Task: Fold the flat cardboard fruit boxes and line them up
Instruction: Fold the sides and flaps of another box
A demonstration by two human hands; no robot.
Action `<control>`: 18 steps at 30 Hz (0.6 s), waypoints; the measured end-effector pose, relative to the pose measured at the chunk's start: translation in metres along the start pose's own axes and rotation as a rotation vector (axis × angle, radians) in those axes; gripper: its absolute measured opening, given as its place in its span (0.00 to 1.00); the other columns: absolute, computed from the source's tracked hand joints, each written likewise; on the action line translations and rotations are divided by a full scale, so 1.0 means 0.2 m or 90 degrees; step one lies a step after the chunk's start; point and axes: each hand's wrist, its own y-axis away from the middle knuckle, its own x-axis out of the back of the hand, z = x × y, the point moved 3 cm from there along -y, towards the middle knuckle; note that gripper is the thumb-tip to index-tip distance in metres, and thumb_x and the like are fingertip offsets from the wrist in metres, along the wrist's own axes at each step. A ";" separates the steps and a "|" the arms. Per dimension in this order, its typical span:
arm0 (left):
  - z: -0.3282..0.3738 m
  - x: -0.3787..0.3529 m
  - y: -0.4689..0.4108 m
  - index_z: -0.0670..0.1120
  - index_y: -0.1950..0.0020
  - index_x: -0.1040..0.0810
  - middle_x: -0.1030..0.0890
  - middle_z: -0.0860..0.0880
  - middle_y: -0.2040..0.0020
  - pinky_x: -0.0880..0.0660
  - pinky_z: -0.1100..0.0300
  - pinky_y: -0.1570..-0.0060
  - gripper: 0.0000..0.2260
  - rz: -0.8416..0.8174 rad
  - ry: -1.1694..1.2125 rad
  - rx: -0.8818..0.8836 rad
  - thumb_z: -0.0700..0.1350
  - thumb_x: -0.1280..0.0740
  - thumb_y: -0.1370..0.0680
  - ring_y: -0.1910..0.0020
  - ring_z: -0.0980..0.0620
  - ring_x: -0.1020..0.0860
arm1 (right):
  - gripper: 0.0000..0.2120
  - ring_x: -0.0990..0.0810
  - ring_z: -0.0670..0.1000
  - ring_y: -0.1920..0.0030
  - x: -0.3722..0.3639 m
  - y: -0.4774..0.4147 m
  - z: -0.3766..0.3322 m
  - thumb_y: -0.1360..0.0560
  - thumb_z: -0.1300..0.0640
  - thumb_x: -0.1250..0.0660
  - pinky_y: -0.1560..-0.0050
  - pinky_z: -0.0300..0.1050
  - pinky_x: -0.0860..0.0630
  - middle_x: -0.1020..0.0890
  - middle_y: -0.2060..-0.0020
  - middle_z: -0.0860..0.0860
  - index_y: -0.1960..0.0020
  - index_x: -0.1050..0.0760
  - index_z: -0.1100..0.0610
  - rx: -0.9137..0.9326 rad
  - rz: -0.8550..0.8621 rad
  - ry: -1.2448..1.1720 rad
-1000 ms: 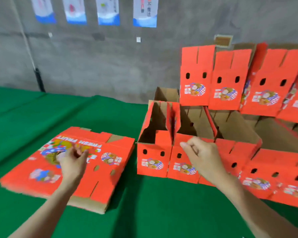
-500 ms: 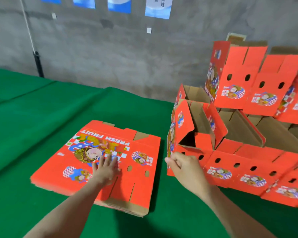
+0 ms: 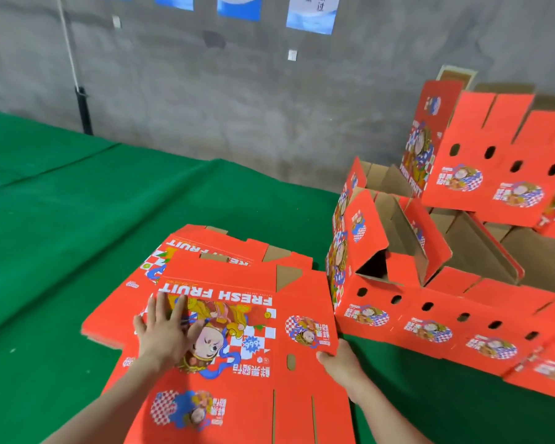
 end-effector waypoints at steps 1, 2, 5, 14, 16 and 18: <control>0.00 0.01 0.01 0.53 0.22 0.46 0.55 0.42 0.22 0.57 0.43 0.28 0.35 0.017 0.019 0.011 0.67 0.44 0.24 0.23 0.42 0.59 | 0.14 0.21 0.57 0.48 0.01 0.00 -0.01 0.24 0.58 0.35 0.46 0.47 0.25 0.20 0.45 0.59 0.40 0.27 0.62 -0.032 0.043 -0.071; -0.01 0.02 0.01 0.50 0.23 0.43 0.52 0.40 0.22 0.55 0.45 0.27 0.35 0.038 0.042 0.029 0.68 0.44 0.25 0.24 0.40 0.56 | 0.13 0.21 0.58 0.50 0.02 0.00 -0.04 0.23 0.57 0.35 0.48 0.47 0.25 0.19 0.48 0.59 0.42 0.25 0.63 -0.046 0.096 -0.108; -0.03 0.10 0.00 0.38 0.28 0.34 0.40 0.30 0.28 0.49 0.45 0.28 0.39 0.128 0.151 0.082 0.65 0.45 0.29 0.27 0.32 0.44 | 0.13 0.21 0.61 0.47 0.10 0.02 -0.15 0.22 0.53 0.36 0.49 0.48 0.26 0.18 0.50 0.60 0.46 0.21 0.61 0.002 0.237 -0.126; 0.03 0.63 0.00 0.39 0.56 0.25 0.22 0.38 0.64 0.25 0.54 0.66 0.19 0.319 0.596 0.122 0.56 0.34 0.23 0.68 0.44 0.21 | 0.05 0.26 0.53 0.55 0.50 0.25 -0.38 0.20 0.58 0.39 0.54 0.48 0.32 0.22 0.57 0.52 0.50 0.26 0.59 0.319 0.355 -0.289; 0.12 0.76 0.03 0.43 0.62 0.24 0.21 0.46 0.70 0.28 0.68 0.76 0.13 0.219 0.750 0.021 0.50 0.34 0.22 0.77 0.60 0.25 | 0.03 0.26 0.53 0.55 0.62 0.29 -0.27 0.20 0.59 0.39 0.56 0.42 0.35 0.23 0.58 0.51 0.50 0.27 0.58 0.335 0.398 -0.311; 0.25 0.85 0.11 0.42 0.59 0.23 0.18 0.50 0.70 0.25 0.69 0.75 0.07 0.049 0.923 -0.058 0.40 0.36 0.21 0.75 0.59 0.22 | 0.04 0.27 0.52 0.57 0.73 0.33 -0.12 0.20 0.60 0.40 0.60 0.38 0.35 0.24 0.59 0.52 0.49 0.28 0.61 0.329 0.435 -0.335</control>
